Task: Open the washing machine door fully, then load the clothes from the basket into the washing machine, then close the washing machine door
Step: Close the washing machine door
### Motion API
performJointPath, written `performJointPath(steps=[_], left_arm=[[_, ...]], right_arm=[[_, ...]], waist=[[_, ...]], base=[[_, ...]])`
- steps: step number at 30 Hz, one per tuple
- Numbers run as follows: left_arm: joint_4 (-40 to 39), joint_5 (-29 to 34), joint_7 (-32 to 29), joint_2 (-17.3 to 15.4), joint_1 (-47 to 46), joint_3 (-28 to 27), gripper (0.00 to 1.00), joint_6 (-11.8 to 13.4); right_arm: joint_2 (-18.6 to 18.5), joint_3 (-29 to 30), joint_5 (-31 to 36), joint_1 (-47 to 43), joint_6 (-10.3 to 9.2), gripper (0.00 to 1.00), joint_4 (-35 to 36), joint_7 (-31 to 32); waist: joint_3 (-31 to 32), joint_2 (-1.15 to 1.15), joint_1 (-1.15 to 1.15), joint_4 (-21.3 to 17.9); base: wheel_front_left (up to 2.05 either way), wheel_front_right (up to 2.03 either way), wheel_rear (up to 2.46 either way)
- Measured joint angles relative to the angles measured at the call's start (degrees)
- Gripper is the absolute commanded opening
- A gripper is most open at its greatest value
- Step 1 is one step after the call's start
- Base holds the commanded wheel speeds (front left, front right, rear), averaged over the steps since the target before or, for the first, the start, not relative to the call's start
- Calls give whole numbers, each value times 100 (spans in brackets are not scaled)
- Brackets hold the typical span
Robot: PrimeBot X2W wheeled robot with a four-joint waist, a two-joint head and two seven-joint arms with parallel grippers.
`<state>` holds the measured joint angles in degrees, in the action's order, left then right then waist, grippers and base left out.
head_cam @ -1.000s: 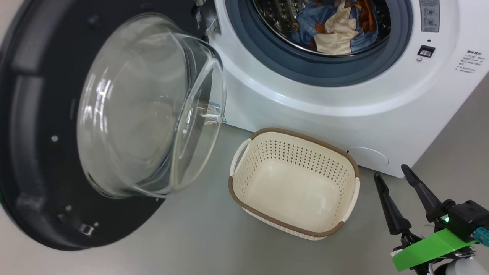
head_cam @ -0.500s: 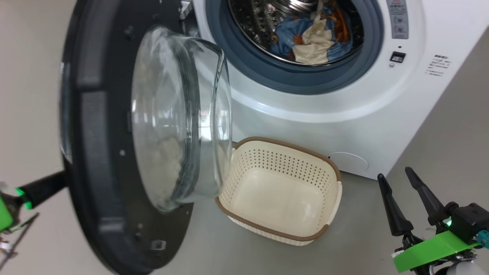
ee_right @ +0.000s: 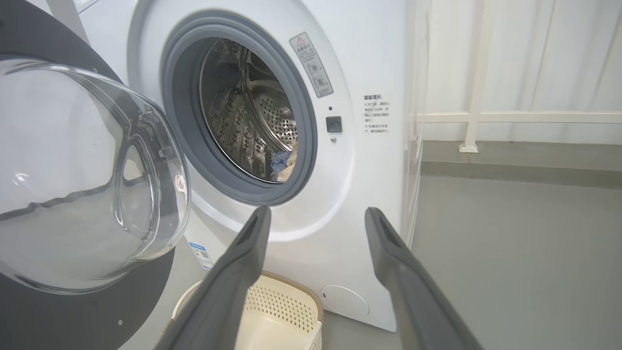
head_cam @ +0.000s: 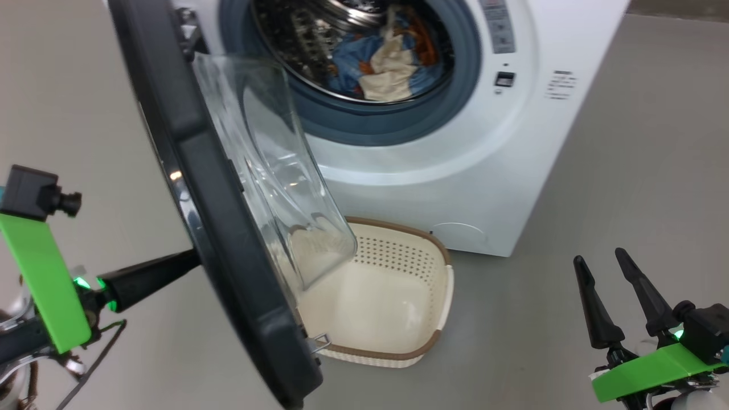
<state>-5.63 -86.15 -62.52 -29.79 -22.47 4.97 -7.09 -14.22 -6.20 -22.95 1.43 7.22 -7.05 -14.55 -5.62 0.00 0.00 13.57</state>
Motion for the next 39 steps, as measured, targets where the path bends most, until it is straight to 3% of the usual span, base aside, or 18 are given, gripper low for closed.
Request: performJointPath(steps=[21,30,39], left_arm=[[524,415,779,207,-476,413,0,-1],[543,411,1062,73,-392,442,0,-1],[558,402,1583,-183,315,335,0,-1]], right_arm=[[142,160,7,-87,0,100,1,1],[178,215,19,-88,0,100,-4,1],[180,149,23,-140,0,100,-15,0]], waist=[[-15,0,0,-1596],[70,0,0,-1605],[248,0,0,-1467]], base=[[0,0,0],[0,0,0],[0,0,0]])
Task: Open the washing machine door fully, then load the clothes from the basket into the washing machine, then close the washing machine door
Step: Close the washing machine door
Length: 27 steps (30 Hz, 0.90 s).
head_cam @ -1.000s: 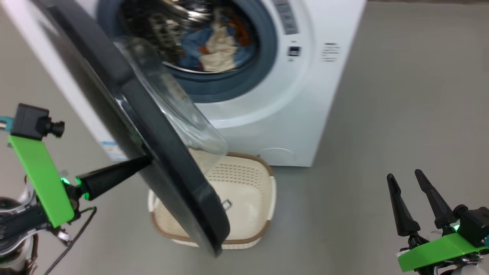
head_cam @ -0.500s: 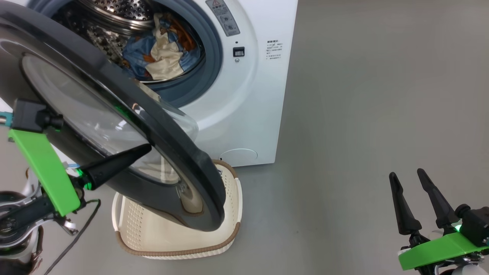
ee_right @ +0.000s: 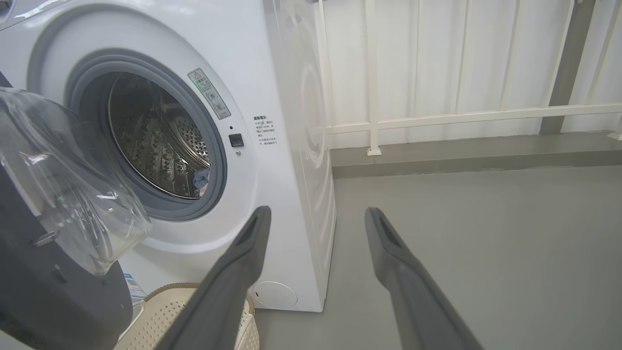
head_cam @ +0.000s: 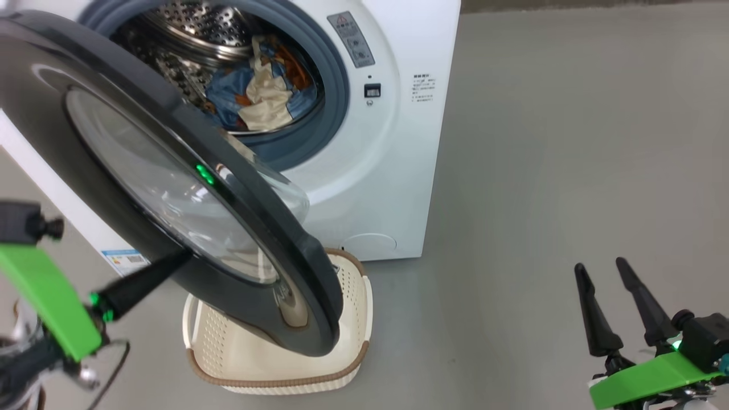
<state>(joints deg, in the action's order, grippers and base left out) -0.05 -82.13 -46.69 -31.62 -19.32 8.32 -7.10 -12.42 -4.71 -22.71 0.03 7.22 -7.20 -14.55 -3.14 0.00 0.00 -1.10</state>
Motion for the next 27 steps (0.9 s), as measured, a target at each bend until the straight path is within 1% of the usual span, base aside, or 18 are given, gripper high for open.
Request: performJointPath(steps=[1,2,4,5,6,7,8,9,10,14,15,16,17,21,27], left_arm=[[-3,1,71,-27,120,-4,4,0],[-3,4,178,-49,260,-15,16,0],[-9,21,404,-96,564,-23,23,0],[-12,22,541,-102,710,-27,28,0],[-12,22,541,-102,710,-27,43,0],[-15,51,681,-103,840,-27,48,0],[-18,120,982,-96,1046,-18,51,0],[-18,157,1149,-89,1126,-14,74,-1],[-18,157,1149,-89,1126,-14,100,-1],[11,286,1835,-48,1376,69,100,-1],[91,319,2182,-5,1462,116,100,0],[91,319,2182,-5,1462,116,100,0],[144,324,2373,23,1494,147,100,0],[411,532,3065,25,1535,370,100,0],[946,568,4109,23,1607,634,100,-1]], right_arm=[[1,-22,0,-16,0,100,-5,0],[1,-43,0,-46,0,100,-8,1],[3,-68,0,-72,0,100,-33,1],[2,-70,0,-71,0,100,-32,0],[2,-70,0,-71,0,100,-32,0],[2,-74,0,-72,0,100,-31,0],[2,-76,1,-72,0,100,-31,1],[2,-76,1,-72,0,100,-31,1],[2,-76,1,-72,0,100,-31,1],[2,-78,1,-79,0,100,-27,1],[3,-76,1,-92,0,100,-29,1],[3,-76,1,-92,0,100,-29,1],[5,-75,1,-111,0,100,-29,1],[29,-69,1,-186,0,100,-30,1],[52,-68,1,-185,0,100,-30,1]], waist=[[30,0,0,3],[61,0,0,3],[119,0,0,-4],[142,0,1,-11],[142,0,1,-11],[158,0,1,-20],[178,0,0,-34],[186,0,0,-39],[186,0,0,-39],[204,0,1,-59],[207,0,0,-75],[207,0,0,-75],[210,0,0,-81],[214,0,1,-106],[205,0,0,-148]], base=[[0,0,0],[0,0,0],[0,0,0],[0,0,0],[0,0,0],[0,0,0],[0,0,0],[0,0,0],[0,0,0],[0,0,0],[0,0,0],[0,0,0],[0,0,0],[0,0,0],[0,0,0]])
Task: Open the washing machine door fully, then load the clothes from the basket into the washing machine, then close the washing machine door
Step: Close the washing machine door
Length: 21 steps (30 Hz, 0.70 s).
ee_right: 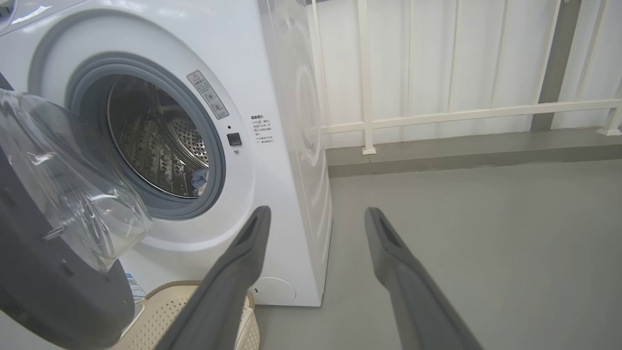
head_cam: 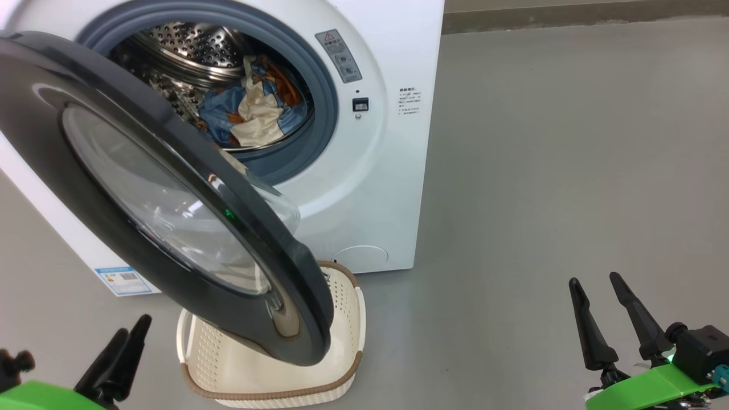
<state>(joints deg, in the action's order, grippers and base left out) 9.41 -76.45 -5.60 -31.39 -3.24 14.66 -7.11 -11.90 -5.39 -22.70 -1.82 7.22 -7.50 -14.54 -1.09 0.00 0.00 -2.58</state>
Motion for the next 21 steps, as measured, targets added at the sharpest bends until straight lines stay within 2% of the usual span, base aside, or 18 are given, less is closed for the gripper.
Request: performJointPath(steps=[10,16,17,21], left_arm=[[656,427,1572,-146,-13,709,100,0],[1061,1140,1975,-164,-148,1070,100,-1],[1111,1258,1980,-135,-167,1068,100,-1],[1127,2385,1982,240,-252,505,100,-9]], right_arm=[[12,8,0,1,0,100,-5,0],[13,22,0,1,0,100,-20,0],[13,27,0,1,0,100,-21,0],[18,43,0,2,0,100,-26,0]], waist=[[-22,0,0,-53],[-41,0,0,-47],[-45,0,0,-43],[-54,0,0,-8]], base=[[0,0,0],[0,0,0],[0,0,0],[0,0,0]])
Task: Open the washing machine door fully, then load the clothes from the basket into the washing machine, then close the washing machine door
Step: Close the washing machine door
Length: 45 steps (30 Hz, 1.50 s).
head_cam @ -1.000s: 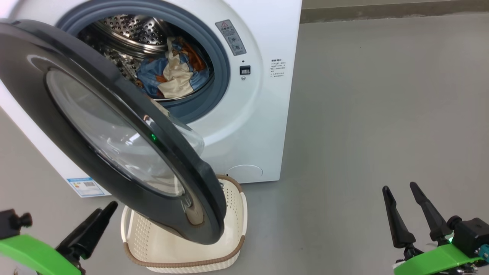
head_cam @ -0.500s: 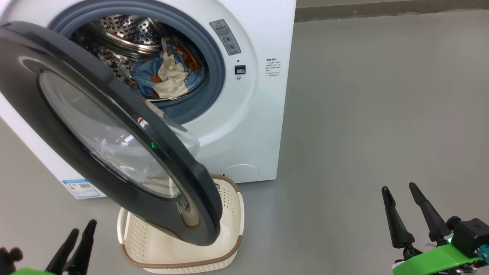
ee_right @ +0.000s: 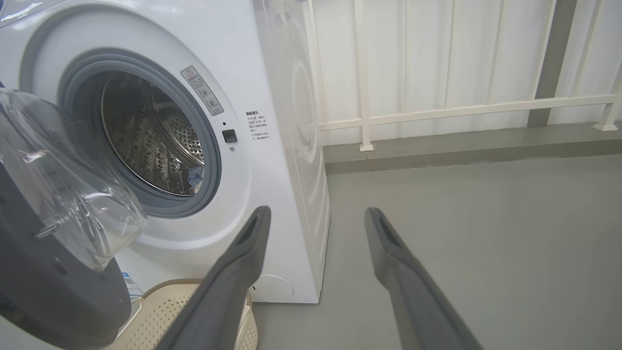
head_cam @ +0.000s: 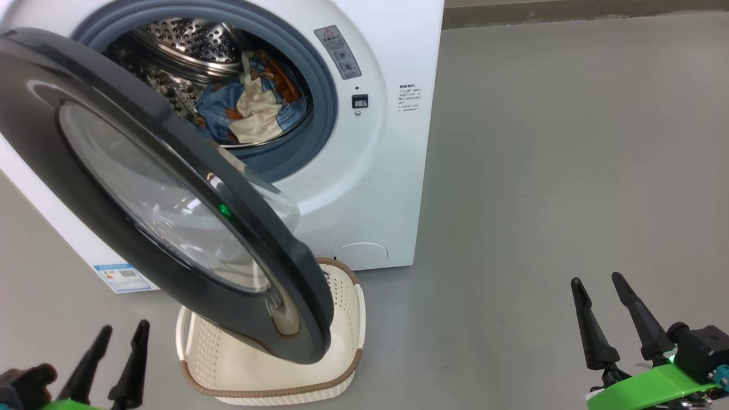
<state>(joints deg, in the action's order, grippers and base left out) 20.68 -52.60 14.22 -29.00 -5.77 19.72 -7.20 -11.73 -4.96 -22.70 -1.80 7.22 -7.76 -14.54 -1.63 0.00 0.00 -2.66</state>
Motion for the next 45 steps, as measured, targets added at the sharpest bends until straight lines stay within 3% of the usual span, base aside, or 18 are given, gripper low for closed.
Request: performJointPath(steps=[8,14,24,45], left_arm=[[-307,1965,0,662,186,-983,100,0],[-526,2760,1,1120,404,-1585,100,-1],[-599,3059,16,1432,625,-1879,100,-33],[-602,3162,16,1514,693,-1909,100,-33]], right_arm=[[2,3,0,1,0,100,-26,0],[-2,-5,0,2,0,100,-37,0],[-7,-10,0,2,0,100,-56,0],[-7,-15,0,2,0,100,-58,0]], waist=[[20,0,0,27],[34,0,0,24],[36,0,0,16],[40,0,0,77]], base=[[0,0,0],[0,0,0],[0,0,0],[0,0,0]])
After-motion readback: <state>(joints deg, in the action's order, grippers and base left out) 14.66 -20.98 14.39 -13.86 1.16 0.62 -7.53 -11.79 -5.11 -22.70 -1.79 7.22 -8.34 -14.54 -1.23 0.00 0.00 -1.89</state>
